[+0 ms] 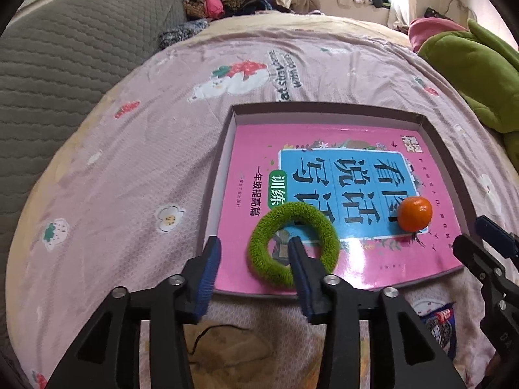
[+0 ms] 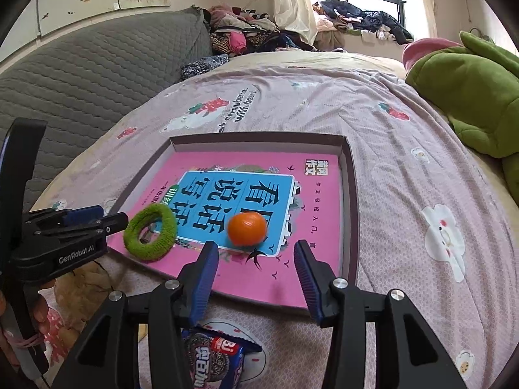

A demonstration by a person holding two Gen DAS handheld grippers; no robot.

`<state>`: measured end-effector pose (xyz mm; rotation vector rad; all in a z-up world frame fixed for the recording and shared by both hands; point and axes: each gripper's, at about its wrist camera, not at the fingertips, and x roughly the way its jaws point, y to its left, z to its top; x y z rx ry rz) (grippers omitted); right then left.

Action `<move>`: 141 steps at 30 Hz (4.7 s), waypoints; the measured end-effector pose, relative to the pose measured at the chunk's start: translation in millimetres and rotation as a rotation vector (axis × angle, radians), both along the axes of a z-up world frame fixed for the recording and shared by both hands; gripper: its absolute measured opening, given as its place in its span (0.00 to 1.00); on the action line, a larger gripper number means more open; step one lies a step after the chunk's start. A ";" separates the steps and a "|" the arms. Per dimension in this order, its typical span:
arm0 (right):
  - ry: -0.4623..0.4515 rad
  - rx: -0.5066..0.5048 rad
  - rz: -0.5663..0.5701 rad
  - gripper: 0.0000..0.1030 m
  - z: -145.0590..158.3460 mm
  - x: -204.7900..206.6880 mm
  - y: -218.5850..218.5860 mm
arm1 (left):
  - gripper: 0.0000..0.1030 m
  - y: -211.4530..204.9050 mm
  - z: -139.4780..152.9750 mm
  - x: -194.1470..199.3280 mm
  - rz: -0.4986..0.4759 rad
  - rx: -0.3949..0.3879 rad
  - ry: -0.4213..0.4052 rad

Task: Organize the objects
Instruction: 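Open left tool over the book while right tool releases the orange beside it, then withdraw both tools from the tray back toward the remaining items, then move left tool to the walnut while right tool approaches the red candy egg bag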

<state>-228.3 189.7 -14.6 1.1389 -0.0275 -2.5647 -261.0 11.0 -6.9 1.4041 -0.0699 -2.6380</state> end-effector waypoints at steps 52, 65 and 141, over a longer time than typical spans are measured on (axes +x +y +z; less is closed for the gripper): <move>0.220 -0.028 0.052 0.58 94.3 167.2 5.6 | 0.63 -14.6 90.7 187.8 -0.078 0.076 0.293; 0.222 -0.040 0.052 0.60 91.1 182.9 11.8 | 0.63 -25.6 90.2 205.4 -0.073 0.101 0.295; 0.035 0.050 -0.036 0.60 -4.9 191.9 -82.5 | 0.63 -59.6 -23.9 220.8 -0.168 0.156 0.129</move>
